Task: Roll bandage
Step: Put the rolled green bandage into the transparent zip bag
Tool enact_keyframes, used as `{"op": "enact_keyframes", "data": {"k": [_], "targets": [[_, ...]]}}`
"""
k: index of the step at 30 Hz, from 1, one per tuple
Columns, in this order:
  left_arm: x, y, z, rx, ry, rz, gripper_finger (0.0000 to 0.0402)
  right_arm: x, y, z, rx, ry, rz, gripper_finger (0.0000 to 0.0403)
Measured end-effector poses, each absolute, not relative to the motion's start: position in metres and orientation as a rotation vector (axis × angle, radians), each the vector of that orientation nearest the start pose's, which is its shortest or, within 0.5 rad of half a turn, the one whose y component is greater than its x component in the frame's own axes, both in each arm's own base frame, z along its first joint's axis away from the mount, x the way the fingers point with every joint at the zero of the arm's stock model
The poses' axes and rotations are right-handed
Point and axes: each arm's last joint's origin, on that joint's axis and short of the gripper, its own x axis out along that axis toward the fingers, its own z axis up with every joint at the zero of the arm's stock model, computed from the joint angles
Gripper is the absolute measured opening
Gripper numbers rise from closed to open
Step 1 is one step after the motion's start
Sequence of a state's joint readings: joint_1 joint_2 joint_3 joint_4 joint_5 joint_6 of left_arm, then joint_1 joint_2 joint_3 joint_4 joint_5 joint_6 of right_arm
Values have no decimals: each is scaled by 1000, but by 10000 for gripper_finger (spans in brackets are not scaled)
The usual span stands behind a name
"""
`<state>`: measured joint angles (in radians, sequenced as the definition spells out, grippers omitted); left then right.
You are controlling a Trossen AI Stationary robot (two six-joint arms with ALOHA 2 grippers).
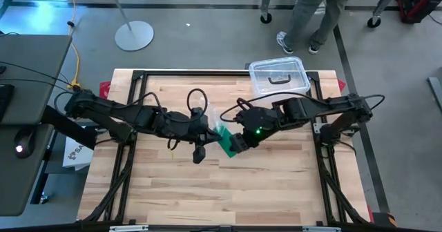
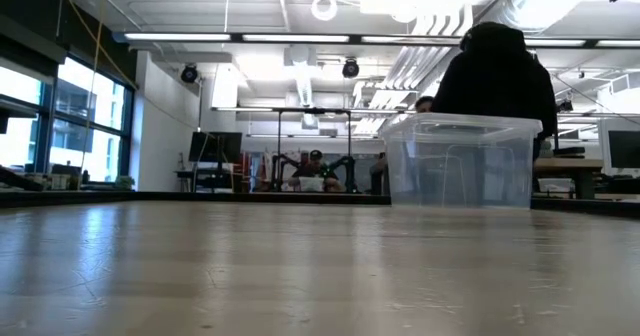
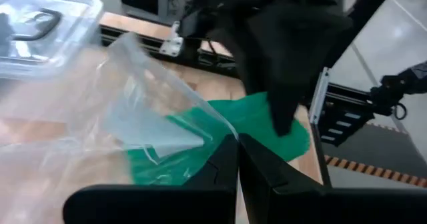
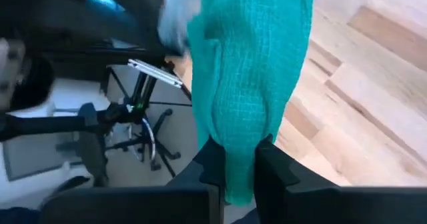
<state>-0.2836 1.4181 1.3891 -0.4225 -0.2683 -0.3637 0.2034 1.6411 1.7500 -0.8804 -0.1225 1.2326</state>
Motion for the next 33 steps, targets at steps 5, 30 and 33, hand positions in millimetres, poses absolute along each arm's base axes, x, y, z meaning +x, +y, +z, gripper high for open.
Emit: {"op": "enact_keyframes", "data": {"k": [5, 30, 33], "targets": [[308, -83, 370, -237, 450, 30, 0, 338, 65, 378, 1146, 872, -326, 32], [300, -69, 388, -437, 414, -107, 0, 358, 66, 386, 855, 558, -352, 75], [295, -66, 393, -480, 395, -101, 0, 358, 65, 386, 827, 547, -367, 105]]}}
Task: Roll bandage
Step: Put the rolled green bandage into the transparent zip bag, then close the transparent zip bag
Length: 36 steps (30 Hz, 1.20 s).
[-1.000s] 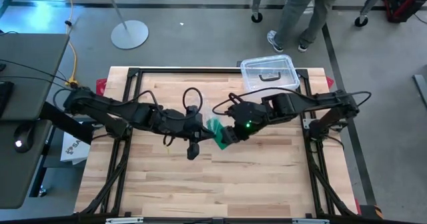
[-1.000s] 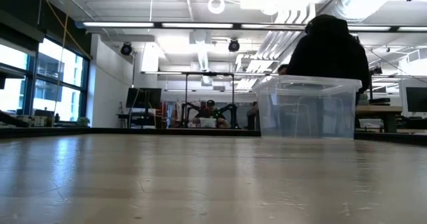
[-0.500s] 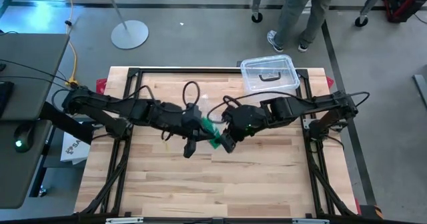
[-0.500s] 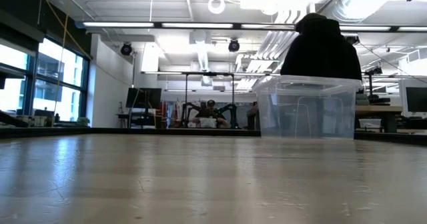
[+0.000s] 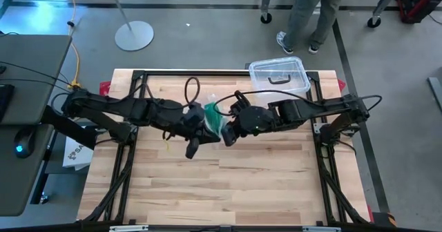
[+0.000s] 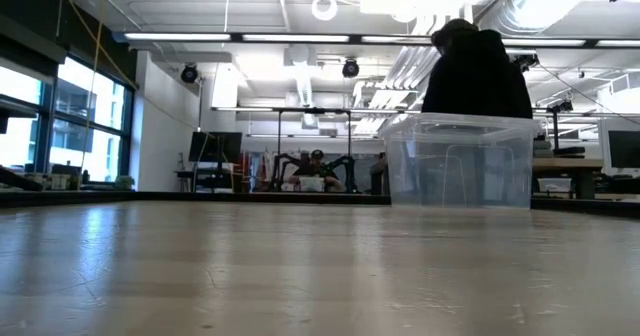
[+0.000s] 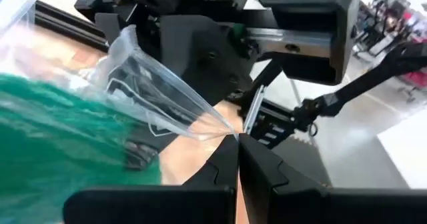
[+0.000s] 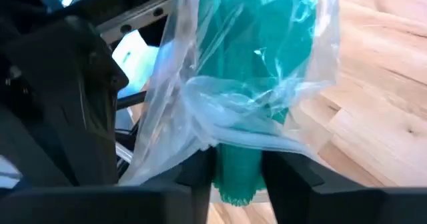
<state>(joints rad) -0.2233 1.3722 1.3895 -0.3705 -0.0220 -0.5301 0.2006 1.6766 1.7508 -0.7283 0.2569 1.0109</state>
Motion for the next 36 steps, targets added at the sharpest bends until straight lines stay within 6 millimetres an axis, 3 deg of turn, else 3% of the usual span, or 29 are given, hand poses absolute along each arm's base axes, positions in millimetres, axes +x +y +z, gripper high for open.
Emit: {"op": "enact_keyframes", "data": {"k": [7, 10, 17, 22, 26, 31, 34, 36], "targets": [[295, -57, 394, -536, 388, -50, 0, 358, 66, 385, 808, 602, -287, 211], [297, -53, 392, -552, 396, -27, 0, 358, 66, 383, 837, 610, -307, 235], [298, -39, 384, -619, 459, 63, 0, 354, 67, 387, 837, 650, -305, 238], [300, -30, 379, -624, 473, 130, 0, 344, 82, 406, 857, 759, -66, 238], [299, -30, 380, -614, 468, 111, 0, 337, 95, 426, 792, 716, 27, 238], [299, -30, 380, -576, 479, 84, 0, 332, 91, 442, 747, 577, -129, 238], [298, -31, 381, -543, 479, 63, 0, 331, 86, 437, 811, 577, -252, 238], [297, -31, 381, -522, 487, 59, 0, 332, 83, 427, 826, 664, -243, 238]]}}
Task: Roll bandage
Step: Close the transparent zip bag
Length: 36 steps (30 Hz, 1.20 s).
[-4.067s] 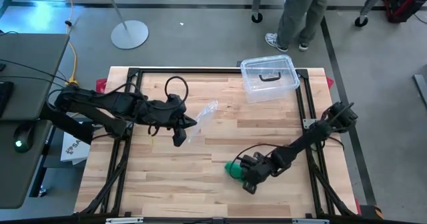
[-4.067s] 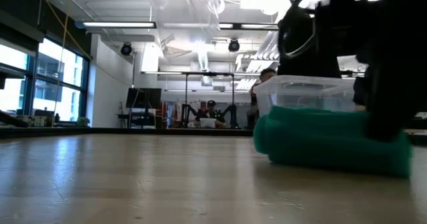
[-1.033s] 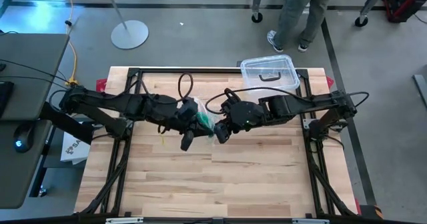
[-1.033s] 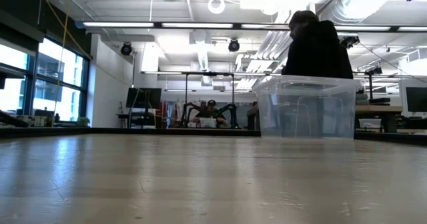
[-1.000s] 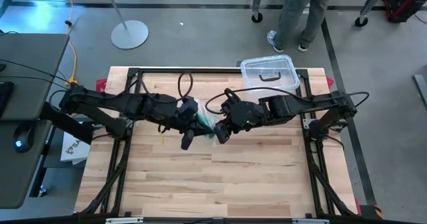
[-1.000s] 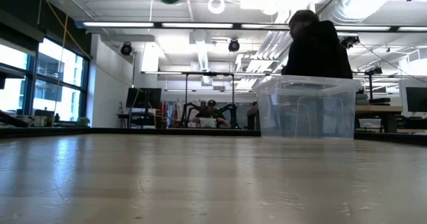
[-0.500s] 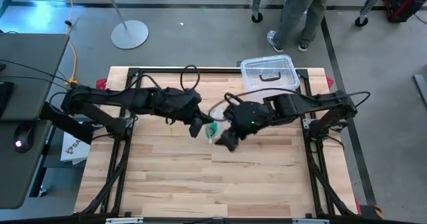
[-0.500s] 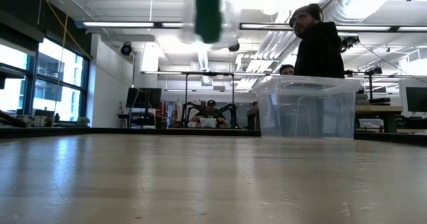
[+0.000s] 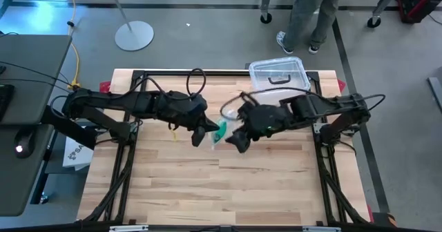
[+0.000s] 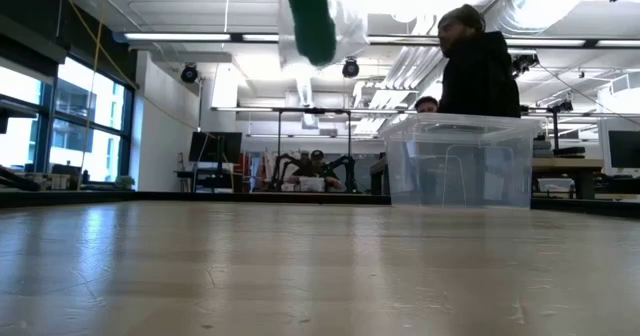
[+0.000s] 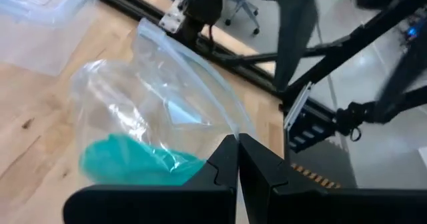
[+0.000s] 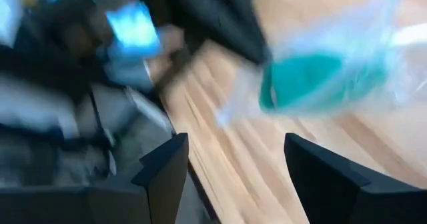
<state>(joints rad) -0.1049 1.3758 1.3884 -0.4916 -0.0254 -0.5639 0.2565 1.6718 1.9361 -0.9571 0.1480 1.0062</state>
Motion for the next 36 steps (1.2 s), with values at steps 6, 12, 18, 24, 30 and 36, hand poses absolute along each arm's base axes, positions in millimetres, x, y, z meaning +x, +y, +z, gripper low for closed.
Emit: {"op": "enact_keyframes", "data": {"k": [6, 12, 18, 24, 30, 36], "targets": [[292, -26, 369, -517, 647, 16, 0, 333, 94, 402, 550, 838, -13, 238], [287, -20, 363, -563, 768, -122, 0, 327, 102, 413, 380, 829, 164, 238], [287, -21, 366, -592, 777, -350, 0, 327, 91, 417, 1, 776, 237, 238], [288, -23, 368, -620, 771, -396, 0, 341, 63, 407, -231, 792, 239, 238], [292, -23, 374, -658, 708, -399, 0, 370, 43, 384, -177, 814, 386, 218], [293, -23, 375, -675, 694, -397, 0, 375, 37, 390, -150, 730, 396, 153]]}}
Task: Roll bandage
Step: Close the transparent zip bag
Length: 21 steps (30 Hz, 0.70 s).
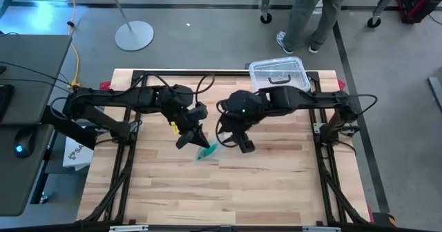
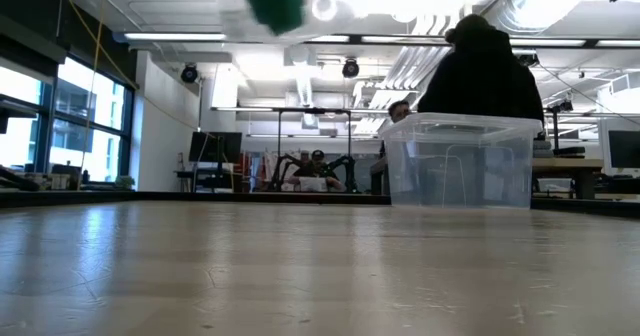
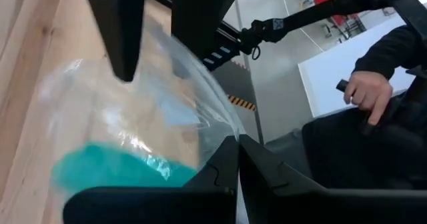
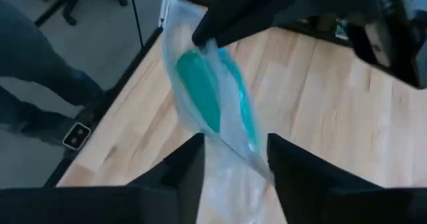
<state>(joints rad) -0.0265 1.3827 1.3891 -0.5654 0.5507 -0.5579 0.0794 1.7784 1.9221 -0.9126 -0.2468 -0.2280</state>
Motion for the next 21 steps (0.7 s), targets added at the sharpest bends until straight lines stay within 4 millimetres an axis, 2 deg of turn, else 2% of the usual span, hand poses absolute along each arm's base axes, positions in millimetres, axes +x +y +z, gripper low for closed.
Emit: {"op": "enact_keyframes", "data": {"k": [5, 9, 12, 16, 19, 21], "targets": [[293, -23, 375, -689, 695, -384, 0, 376, 38, 392, -118, 693, 466, 99], [294, -22, 375, -669, 686, -339, 0, 374, 39, 393, -65, 708, 484, 23], [293, -19, 372, -633, 695, -304, 13, 367, 37, 401, -4, 706, 439, 9], [284, -13, 370, -625, 749, -270, 57, 334, 26, 421, 18, 731, 371, 3], [280, -11, 366, -591, 794, -218, 94, 305, 13, 419, 27, 801, 226, 1], [280, -11, 365, -544, 788, -196, 117, 288, 6, 414, 52, 784, 151, 1]]}}
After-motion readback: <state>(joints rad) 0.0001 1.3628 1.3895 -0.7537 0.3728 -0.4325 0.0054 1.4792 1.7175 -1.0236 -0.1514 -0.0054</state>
